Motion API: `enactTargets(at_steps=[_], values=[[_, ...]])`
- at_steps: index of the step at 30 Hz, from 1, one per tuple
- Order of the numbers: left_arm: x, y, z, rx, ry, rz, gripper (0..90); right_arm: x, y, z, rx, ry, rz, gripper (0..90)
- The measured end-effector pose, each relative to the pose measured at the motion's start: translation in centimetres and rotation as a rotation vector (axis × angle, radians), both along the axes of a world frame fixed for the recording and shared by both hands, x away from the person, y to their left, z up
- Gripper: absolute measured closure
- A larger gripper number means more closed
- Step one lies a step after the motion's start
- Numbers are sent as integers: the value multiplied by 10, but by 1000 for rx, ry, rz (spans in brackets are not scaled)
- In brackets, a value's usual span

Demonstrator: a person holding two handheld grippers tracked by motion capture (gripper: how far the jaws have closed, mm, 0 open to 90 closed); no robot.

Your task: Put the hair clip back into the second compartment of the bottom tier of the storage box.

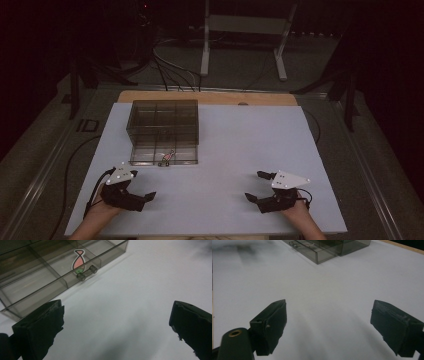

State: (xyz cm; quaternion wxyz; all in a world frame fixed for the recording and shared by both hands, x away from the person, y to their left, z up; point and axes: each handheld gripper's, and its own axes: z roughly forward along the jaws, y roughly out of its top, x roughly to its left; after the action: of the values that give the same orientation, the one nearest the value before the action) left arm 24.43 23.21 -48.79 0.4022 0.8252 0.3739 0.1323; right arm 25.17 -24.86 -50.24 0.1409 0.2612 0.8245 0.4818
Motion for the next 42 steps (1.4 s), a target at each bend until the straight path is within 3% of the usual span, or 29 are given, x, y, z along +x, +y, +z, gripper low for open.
enactTargets(at_steps=[6,9,13,17,23,42], values=[[-5,3,-3,22,10,11,0,0,0,0,-3,-1,0,135],[-6,6,-6,13,15,14,0,0,0,0,-2,-1,0,135],[-6,6,-6,12,-2,17,0,0,0,0,-2,1,-3,135],[-6,6,-10,41,-1,21,0,0,-1,0,0,-4,-7,135],[-7,4,-8,47,-16,32,0,1,-2,0,-3,-4,-4,135],[-9,2,-10,49,-11,28,0,1,-1,-1,-13,-3,-2,135]])
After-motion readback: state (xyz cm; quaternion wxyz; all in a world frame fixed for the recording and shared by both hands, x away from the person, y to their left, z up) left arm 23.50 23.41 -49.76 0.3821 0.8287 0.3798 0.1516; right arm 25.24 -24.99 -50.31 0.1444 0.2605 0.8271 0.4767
